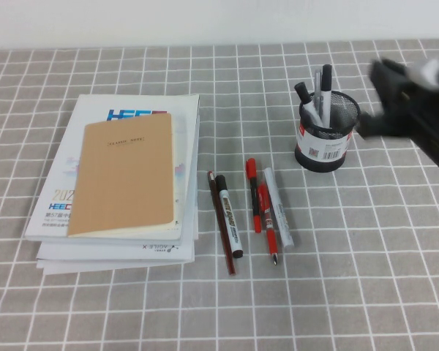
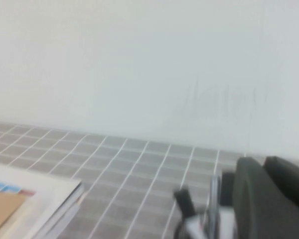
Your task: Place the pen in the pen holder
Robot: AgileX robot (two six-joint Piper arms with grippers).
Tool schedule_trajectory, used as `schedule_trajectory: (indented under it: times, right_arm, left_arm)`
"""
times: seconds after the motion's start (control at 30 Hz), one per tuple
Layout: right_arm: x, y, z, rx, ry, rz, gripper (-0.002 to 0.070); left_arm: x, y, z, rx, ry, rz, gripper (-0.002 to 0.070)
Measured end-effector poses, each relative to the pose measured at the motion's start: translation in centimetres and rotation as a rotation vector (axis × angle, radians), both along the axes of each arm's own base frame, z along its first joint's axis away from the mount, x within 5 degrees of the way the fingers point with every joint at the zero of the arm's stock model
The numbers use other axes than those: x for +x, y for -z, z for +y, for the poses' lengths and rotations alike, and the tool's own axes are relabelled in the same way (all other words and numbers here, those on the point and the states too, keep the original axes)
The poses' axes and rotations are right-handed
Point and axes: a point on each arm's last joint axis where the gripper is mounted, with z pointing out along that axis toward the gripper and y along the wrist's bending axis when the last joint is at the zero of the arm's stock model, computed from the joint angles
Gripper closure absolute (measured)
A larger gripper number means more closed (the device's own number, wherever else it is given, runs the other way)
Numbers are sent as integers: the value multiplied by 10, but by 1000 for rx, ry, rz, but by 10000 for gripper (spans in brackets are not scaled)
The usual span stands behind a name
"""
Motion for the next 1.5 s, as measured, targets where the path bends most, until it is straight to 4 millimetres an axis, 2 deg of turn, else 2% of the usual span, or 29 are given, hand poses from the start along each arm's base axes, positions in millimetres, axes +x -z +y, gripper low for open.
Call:
schedule_trajectory:
  times: [0.17, 0.3, 0.5, 0.63, 0.9, 1.03, 1.2, 1.5]
  right_arm:
    - [-55, 5, -23, 23, -4, 17, 686]
    - [-93, 3, -38, 42, -10, -36, 688]
    - [-131, 7, -54, 69, -9, -96, 688]
    - [-144, 17, -62, 96, 10, -88, 688]
    - [-158, 45, -71, -12, 50, -129, 688]
    - [-163, 47, -77, -56, 100, -202, 688]
    - [-179, 38, -90, -81, 174, -288, 688]
    - [-211, 46, -111, -77, 289, -197, 688]
  left_arm:
    - [0, 0, 0, 0, 0, 0, 680]
    - [0, 0, 0, 0, 0, 0, 680]
    - [0, 0, 0, 0, 0, 0, 680]
    - [0, 0, 0, 0, 0, 0, 680]
    - [0, 0, 0, 0, 0, 0, 680]
    - [0, 0, 0, 0, 0, 0, 680]
    - [0, 0, 0, 0, 0, 0, 680]
    - [0, 0, 0, 0, 0, -2, 680]
